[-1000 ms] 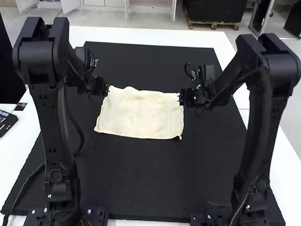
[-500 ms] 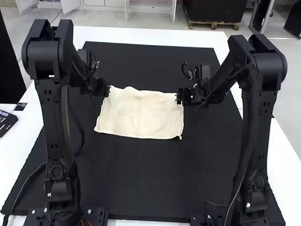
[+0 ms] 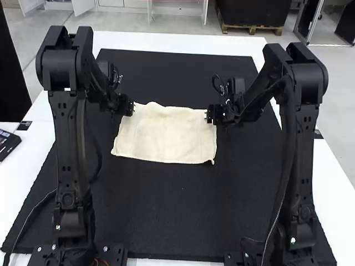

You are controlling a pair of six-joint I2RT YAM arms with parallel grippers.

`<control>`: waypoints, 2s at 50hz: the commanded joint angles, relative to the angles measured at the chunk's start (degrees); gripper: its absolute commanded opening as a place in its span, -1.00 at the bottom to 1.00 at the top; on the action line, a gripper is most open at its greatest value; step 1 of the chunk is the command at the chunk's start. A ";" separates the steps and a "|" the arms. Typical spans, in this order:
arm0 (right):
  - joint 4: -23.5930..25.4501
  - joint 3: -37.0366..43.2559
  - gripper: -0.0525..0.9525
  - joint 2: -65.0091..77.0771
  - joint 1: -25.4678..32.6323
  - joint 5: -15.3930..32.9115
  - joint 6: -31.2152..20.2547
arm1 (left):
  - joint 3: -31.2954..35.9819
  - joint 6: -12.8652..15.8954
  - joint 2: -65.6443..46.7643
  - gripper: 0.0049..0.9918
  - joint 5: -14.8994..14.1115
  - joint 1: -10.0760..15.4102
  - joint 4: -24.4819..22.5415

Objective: Fold the towel.

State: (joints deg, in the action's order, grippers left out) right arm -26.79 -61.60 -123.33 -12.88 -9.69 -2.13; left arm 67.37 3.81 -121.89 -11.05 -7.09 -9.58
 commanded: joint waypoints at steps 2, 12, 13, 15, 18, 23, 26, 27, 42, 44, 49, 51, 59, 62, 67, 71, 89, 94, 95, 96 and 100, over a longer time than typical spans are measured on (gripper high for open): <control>-0.37 -1.41 0.86 -0.77 -1.62 -0.68 -0.51 | 1.88 0.23 -0.99 0.91 -0.82 0.15 0.00; 1.47 -1.41 -0.05 -1.56 -2.32 -3.67 -2.26 | 1.62 0.40 -2.22 0.61 -0.82 -0.11 1.15; 2.09 -1.41 -0.19 -1.65 -2.41 -4.37 -2.26 | 1.53 0.49 -2.30 0.58 -0.82 -0.11 1.23; 2.88 -1.50 -0.46 -1.92 -2.32 -6.74 -2.26 | 1.36 0.49 -2.48 0.33 -1.08 -0.11 1.23; 4.46 -1.77 -0.63 -2.27 -2.32 -9.12 -2.18 | 1.27 0.49 -3.27 -0.24 -1.26 -0.20 0.97; 8.50 -2.91 -0.83 -3.23 -2.23 -10.08 -3.93 | 1.09 0.76 -4.33 -0.97 -1.70 -0.20 0.97; 10.00 -3.44 -0.87 -3.50 -2.06 -10.17 -4.28 | 0.74 0.93 -4.33 -0.97 -2.84 -0.20 0.53; 10.09 -3.44 -0.89 -3.50 -2.06 -10.17 -4.37 | 0.57 0.93 -4.24 -0.97 -3.19 -0.20 0.18; 10.61 -3.26 -0.94 -2.36 -1.35 -10.26 -6.48 | 0.39 0.93 -1.95 -0.97 -5.04 -0.11 0.00; 10.44 -3.17 -0.94 -1.74 -1.09 -10.52 -6.48 | 0.39 0.93 -1.51 -0.97 -5.56 -0.11 0.09; 10.35 -2.91 -0.94 -0.51 -0.56 -10.78 -6.48 | 0.30 0.93 -0.19 -0.97 -6.35 -0.47 0.27; 10.26 -2.91 -0.94 -0.07 -0.39 -10.87 -6.57 | 0.21 0.93 0.42 -0.97 -6.71 -0.64 0.53; 10.26 -2.82 -0.94 2.21 0.93 -11.49 -6.31 | -0.49 0.93 2.79 -0.97 -7.94 -1.26 1.50; 10.26 -2.56 -0.94 3.18 1.63 -11.58 -6.22 | -0.93 0.93 3.85 -0.97 -8.38 -1.61 1.85; 10.26 -1.94 -0.94 4.41 2.60 -12.10 -5.87 | -1.90 1.28 5.17 -0.97 -8.64 -2.14 2.20; 10.26 -1.33 -0.94 5.38 3.13 -12.54 -5.52 | -3.13 1.72 6.31 -0.97 -8.90 -2.31 2.20; 10.35 1.49 -0.94 10.04 4.71 -14.74 -4.28 | -7.43 2.43 11.49 -0.97 -9.78 -2.84 2.73; 10.70 1.93 -0.94 11.62 4.71 -15.71 -3.67 | -8.31 2.51 13.43 -0.97 -9.96 -2.84 2.82; 10.88 2.01 -0.94 11.88 4.71 -15.88 -3.58 | -8.40 2.43 13.78 -0.97 -9.96 -2.84 2.90; 11.05 2.10 -0.94 12.15 4.71 -15.97 -3.58 | -8.49 2.43 14.22 -0.97 -9.96 -2.84 2.90; 12.02 2.63 -0.94 13.11 4.71 -16.41 -3.58 | -8.93 2.51 15.63 -0.97 -10.22 -2.84 3.70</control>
State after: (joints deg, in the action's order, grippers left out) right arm -15.31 -59.48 -113.27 -9.08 -24.29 -6.57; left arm 58.81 5.39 -109.27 -20.03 -9.06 -6.15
